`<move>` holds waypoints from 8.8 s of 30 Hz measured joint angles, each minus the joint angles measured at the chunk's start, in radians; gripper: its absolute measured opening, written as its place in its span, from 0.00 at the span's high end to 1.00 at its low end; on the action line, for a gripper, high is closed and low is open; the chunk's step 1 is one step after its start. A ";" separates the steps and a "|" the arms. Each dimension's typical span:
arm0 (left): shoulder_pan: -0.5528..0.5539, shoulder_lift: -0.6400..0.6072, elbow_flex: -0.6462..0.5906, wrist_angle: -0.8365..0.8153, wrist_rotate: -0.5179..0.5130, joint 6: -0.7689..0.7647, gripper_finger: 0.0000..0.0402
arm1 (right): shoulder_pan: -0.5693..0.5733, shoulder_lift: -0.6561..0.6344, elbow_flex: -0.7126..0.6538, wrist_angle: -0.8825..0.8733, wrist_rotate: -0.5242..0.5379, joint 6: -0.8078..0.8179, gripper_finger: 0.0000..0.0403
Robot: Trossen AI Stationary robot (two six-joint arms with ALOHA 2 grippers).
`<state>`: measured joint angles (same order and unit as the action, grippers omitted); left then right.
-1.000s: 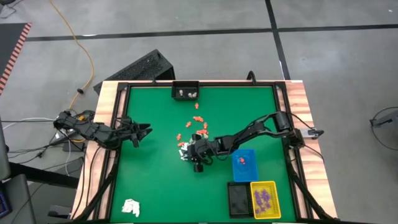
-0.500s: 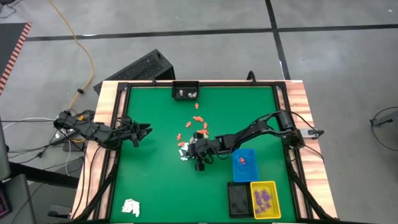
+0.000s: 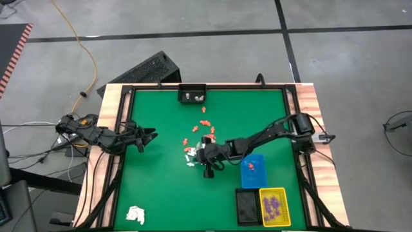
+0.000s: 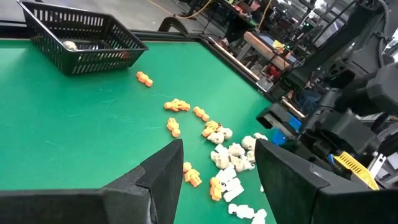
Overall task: Sort Halloween decoration
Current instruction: Put the white skeleton toy into the bottom black bin, then put the orange skeleton toy into the blue bin
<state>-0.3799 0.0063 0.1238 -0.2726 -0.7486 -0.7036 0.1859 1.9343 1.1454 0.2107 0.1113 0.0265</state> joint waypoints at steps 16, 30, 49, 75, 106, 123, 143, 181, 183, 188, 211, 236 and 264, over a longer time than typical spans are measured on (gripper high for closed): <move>0.000 0.000 0.000 -0.008 0.000 -0.009 0.53 | 0.259 -0.345 0.002 -0.560 -0.008 0.394 1.00; 0.000 0.000 0.000 -0.009 -0.021 -0.012 0.53 | 0.573 -0.472 0.002 -0.747 0.049 1.102 1.00; 0.000 0.000 0.000 -0.008 -0.023 -0.017 0.53 | 0.630 -0.327 0.002 -0.758 -0.057 1.316 0.85; 0.000 0.000 0.000 -0.008 -0.023 -0.017 0.53 | 0.562 -0.354 0.002 -0.899 -0.065 1.176 0.71; 0.000 0.000 0.000 -0.010 -0.022 -0.017 0.53 | 0.449 -0.352 0.002 -1.103 0.048 1.113 0.71; 0.000 0.000 0.000 -0.010 -0.022 -0.016 0.53 | 0.408 -0.352 0.055 -0.865 0.709 0.579 0.71; 0.000 0.000 0.000 -0.031 -0.022 -0.016 0.53 | -0.262 -0.555 -0.268 -0.155 0.007 -0.026 0.71; 0.000 0.002 0.000 -0.036 -0.018 -0.024 0.53 | -0.405 0.014 -0.232 0.183 0.124 0.053 0.55; 0.000 0.002 0.000 -0.036 -0.018 -0.024 0.53 | -0.405 0.014 -0.231 0.176 0.135 0.056 0.56; 0.000 0.002 0.000 -0.036 -0.018 -0.023 0.53 | -0.404 0.008 -0.232 0.165 0.177 0.085 0.66; 0.000 0.002 0.000 -0.036 -0.017 -0.025 0.53 | -0.364 -0.065 -0.115 0.034 0.185 0.123 0.98; 0.000 0.002 0.000 -0.052 0.003 -0.032 0.53 | 0.120 -0.760 -0.116 -1.081 0.209 0.717 0.97; 0.000 0.002 0.000 -0.052 -0.023 -0.046 0.53 | 0.400 -0.407 -0.120 -1.169 0.180 1.058 0.97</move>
<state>-0.3801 0.0082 0.1234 -0.3247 -0.7714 -0.7494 0.5855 1.5272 1.0251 -0.9581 0.2913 1.0847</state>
